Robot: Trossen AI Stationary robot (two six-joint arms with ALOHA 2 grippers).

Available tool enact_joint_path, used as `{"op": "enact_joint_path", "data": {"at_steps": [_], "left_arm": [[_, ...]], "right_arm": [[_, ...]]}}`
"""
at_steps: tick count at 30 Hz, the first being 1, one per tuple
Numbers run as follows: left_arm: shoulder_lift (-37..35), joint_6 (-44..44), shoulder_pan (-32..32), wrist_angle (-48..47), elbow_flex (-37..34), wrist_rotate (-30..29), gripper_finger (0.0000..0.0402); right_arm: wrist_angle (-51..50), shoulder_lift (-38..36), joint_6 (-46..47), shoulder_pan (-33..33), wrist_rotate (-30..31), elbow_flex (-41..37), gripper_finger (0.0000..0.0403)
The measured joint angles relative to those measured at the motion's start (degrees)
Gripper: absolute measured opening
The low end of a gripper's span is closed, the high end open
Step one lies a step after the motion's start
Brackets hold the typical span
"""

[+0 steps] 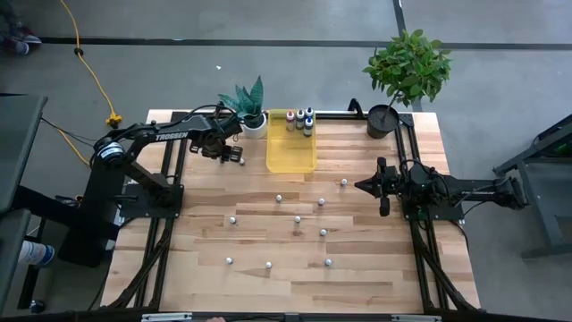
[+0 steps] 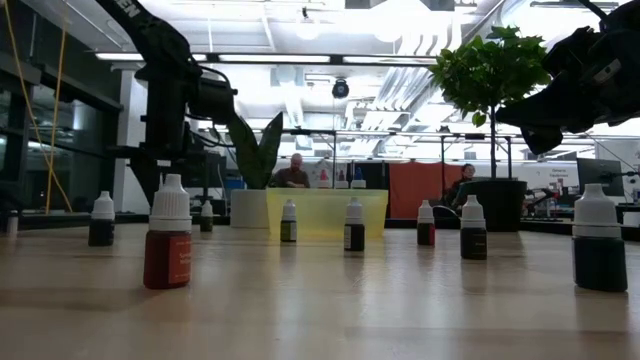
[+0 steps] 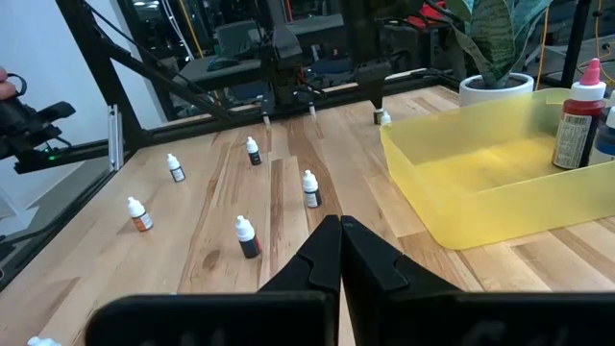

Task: Pick & Place food coloring
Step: Put the top small light green food coloring bottle into the yellow bin

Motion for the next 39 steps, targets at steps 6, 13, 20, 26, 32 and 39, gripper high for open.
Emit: {"op": "enact_joint_path", "data": {"at_steps": [6,13,20,26,32,39], "left_arm": [[1.6,0.2,0.0,0.2,0.0,0.5,0.0107],[1.8,0.3,0.0,0.7,0.0,0.2,0.0106],[1.8,0.6,0.0,0.6,0.0,0.2,0.0103],[1.8,0.6,0.0,0.5,0.1,0.1,0.0055],[1.7,0.6,-0.1,0.5,0.1,0.3,0.0026],[-2.4,0.6,-0.1,-0.7,0.0,3.3,0.0037]], "right_arm": [[0.0,0.0,0.0,0.0,0.0,0.0,0.0000],[0.0,0.0,0.0,0.0,0.0,0.0,0.0000],[0.0,0.0,0.0,0.0,0.0,0.0,0.0000],[0.0,0.0,0.0,0.0,0.0,0.0,0.0000],[0.0,0.0,0.0,0.0,0.0,0.0,0.0000],[0.0,0.0,0.0,0.0,0.0,0.0,0.0000]]}}
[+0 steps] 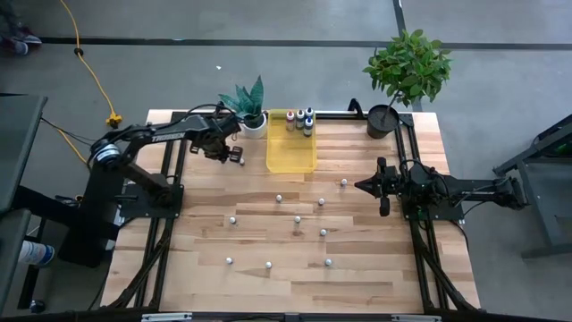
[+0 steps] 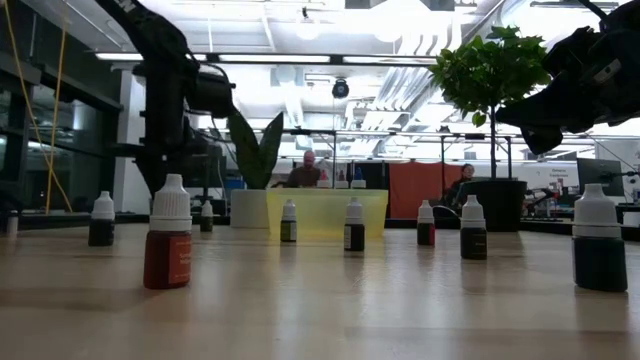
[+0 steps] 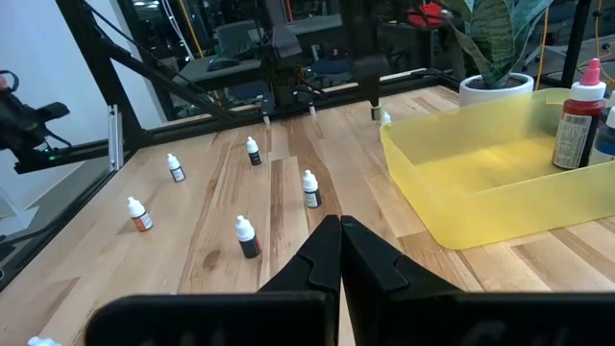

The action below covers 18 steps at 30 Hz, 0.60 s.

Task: Pick & Place food coloring
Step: Put the top small light green food coloring bottle into the yellow bin

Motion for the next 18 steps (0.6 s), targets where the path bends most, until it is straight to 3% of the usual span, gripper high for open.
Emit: {"op": "enact_joint_path", "data": {"at_steps": [11,18], "left_arm": [[-13.5,0.0,-5.9,-1.2,0.0,7.6,0.0038],[-13.1,-0.5,-14.0,0.9,4.6,8.8,0.0038]], "right_arm": [[0.0,0.0,0.0,0.0,0.0,0.0,0.0000],[0.0,0.0,0.0,0.0,0.0,0.0,0.0000]]}}
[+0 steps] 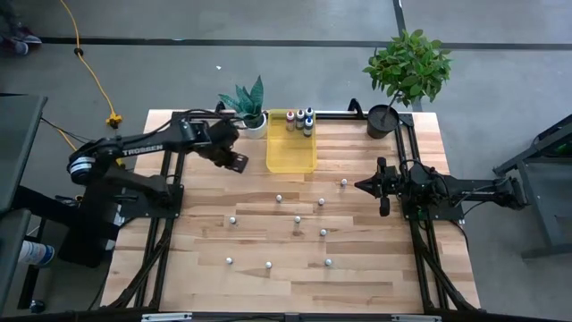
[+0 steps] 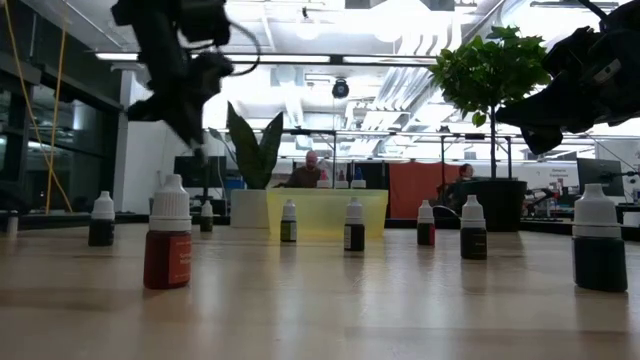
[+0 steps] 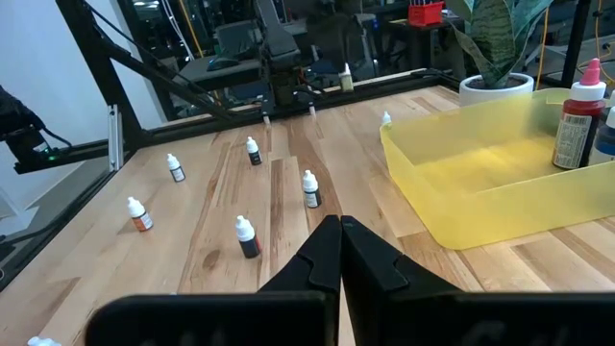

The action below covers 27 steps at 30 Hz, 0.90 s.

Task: Pick & Place food coloring
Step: Put the top small light green food coloring bottle into the yellow bin

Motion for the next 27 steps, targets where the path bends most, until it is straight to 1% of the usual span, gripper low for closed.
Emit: {"op": "enact_joint_path", "data": {"at_steps": [6,11,16,20,25,27], "left_arm": [[7.3,0.1,-4.5,0.7,8.8,-1.6,0.0039],[16.9,2.9,-5.2,0.2,18.2,-1.7,0.0039],[27.9,7.7,-5.1,-1.0,30.3,-1.8,0.0039],[36.4,13.2,-4.7,-7.1,41.6,-2.0,0.0039],[46.5,21.3,-4.7,-16.2,54.8,-5.9,0.0039],[49.6,24.3,-4.8,-18.5,58.9,-6.7,0.0039]], "right_arm": [[0.0,0.0,0.0,0.0,0.0,0.0,0.0000],[0.0,0.0,0.0,0.0,0.0,0.0,0.0000],[0.0,0.0,0.0,0.0,0.0,0.0,0.0000],[0.0,0.0,0.0,0.0,0.0,0.0,0.0000],[0.0,0.0,0.0,0.0,0.0,0.0,0.0000],[0.0,0.0,0.0,0.0,0.0,0.0,0.0000]]}}
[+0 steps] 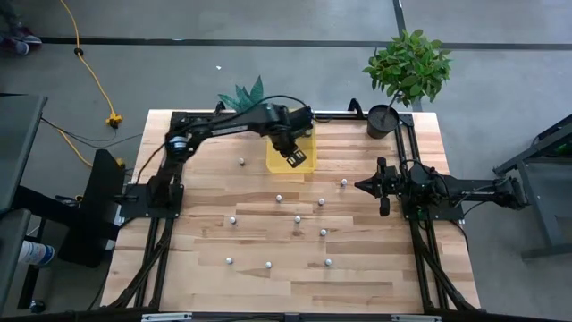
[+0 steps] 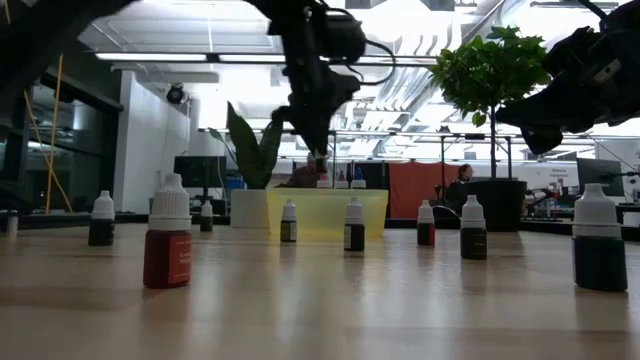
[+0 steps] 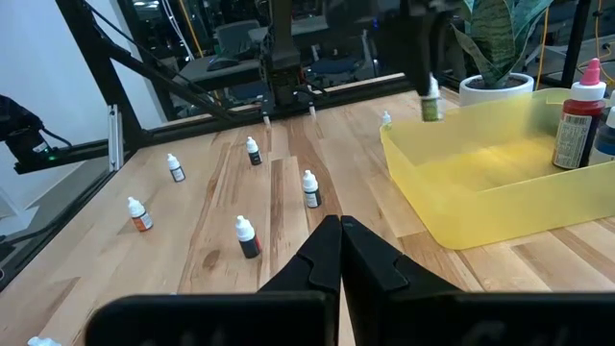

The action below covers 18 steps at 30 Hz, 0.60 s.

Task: Pick & Place food coloring
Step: Put the top small light green food coloring bottle into the yellow bin

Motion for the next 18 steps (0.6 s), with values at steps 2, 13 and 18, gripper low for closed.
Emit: {"op": "enact_joint_path", "data": {"at_steps": [2,13,18], "left_arm": [[2.4,2.4,-0.3,-0.2,3.0,-0.1,0.0039],[9.5,8.7,-0.4,3.8,5.2,-1.0,0.0039],[10.9,9.5,-0.4,7.2,5.2,-0.6,0.0039]], "right_arm": [[0.0,0.0,0.0,0.0,0.0,0.0,0.0000],[0.0,0.0,0.0,0.0,0.0,0.0,0.0000],[0.0,0.0,0.0,0.0,0.0,0.0,0.0000]]}}
